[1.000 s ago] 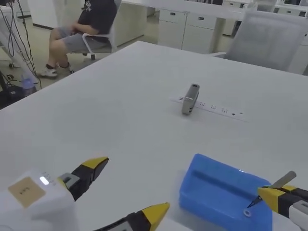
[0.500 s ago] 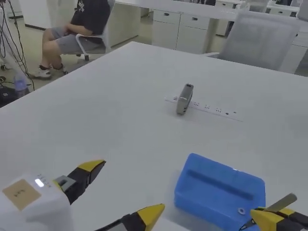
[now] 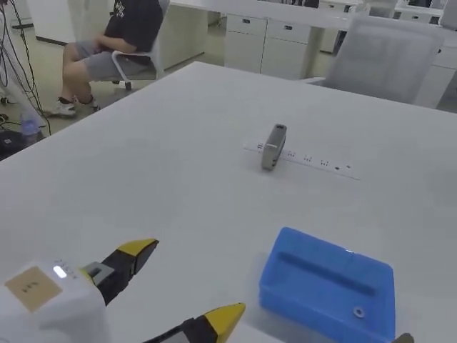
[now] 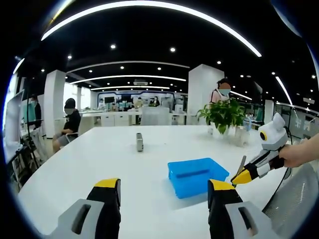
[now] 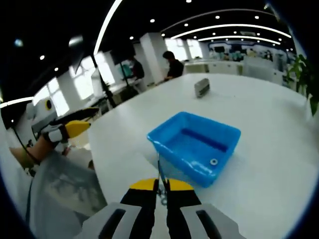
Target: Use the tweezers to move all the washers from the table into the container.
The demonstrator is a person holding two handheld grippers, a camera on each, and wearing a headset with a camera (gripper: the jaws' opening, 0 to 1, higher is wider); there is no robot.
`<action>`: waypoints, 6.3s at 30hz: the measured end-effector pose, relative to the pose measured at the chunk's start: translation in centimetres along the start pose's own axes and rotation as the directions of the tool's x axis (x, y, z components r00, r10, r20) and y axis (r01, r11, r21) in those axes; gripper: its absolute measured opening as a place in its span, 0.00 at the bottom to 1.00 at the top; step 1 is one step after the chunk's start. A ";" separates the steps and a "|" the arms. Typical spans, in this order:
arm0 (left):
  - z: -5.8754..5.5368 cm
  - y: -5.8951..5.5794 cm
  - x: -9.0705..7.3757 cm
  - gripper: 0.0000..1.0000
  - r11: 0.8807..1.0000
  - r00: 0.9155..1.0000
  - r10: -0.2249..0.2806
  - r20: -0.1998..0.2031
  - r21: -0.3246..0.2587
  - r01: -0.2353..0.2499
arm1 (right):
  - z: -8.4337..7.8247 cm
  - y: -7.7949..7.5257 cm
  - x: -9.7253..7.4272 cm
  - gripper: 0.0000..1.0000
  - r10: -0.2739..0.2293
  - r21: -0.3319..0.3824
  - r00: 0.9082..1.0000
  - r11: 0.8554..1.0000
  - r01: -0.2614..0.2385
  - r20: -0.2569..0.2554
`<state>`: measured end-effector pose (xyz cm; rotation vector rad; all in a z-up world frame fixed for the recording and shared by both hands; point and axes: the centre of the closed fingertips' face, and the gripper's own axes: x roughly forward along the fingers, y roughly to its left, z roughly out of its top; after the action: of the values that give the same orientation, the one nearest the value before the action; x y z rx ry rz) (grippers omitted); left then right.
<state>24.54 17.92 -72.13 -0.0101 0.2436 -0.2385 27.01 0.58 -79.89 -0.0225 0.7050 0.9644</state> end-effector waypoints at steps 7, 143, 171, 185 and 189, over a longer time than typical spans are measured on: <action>-0.1 -0.1 0.1 0.71 1.000 1.000 -0.004 -0.008 0.001 0.004 | -0.6 0.0 0.5 0.03 0.006 -0.004 1.000 1.000 -0.006 -0.018; 0.5 -0.2 -0.3 0.62 1.000 0.999 -0.013 0.030 -0.021 0.014 | 5.9 -6.4 3.5 0.03 -0.097 -0.047 0.994 0.994 0.100 0.055; 0.9 -0.1 -0.4 0.68 0.999 0.999 -0.005 0.053 -0.031 0.006 | 5.5 -7.2 4.7 0.03 -0.101 -0.124 0.995 0.987 0.103 0.025; 1.4 -0.2 -0.1 0.83 0.998 0.997 -0.011 0.080 -0.054 0.015 | 7.9 -3.2 1.9 0.03 -0.053 -0.244 0.994 0.967 0.075 0.097; 1.4 -0.1 -0.1 0.85 0.998 0.997 -0.007 0.082 -0.055 0.012 | 7.8 -0.9 1.2 0.03 -0.014 -0.290 0.995 0.956 0.042 0.098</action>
<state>24.78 17.79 -70.72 -0.0754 0.1687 -0.2403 32.38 3.38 -74.71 -0.2443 0.4687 1.0286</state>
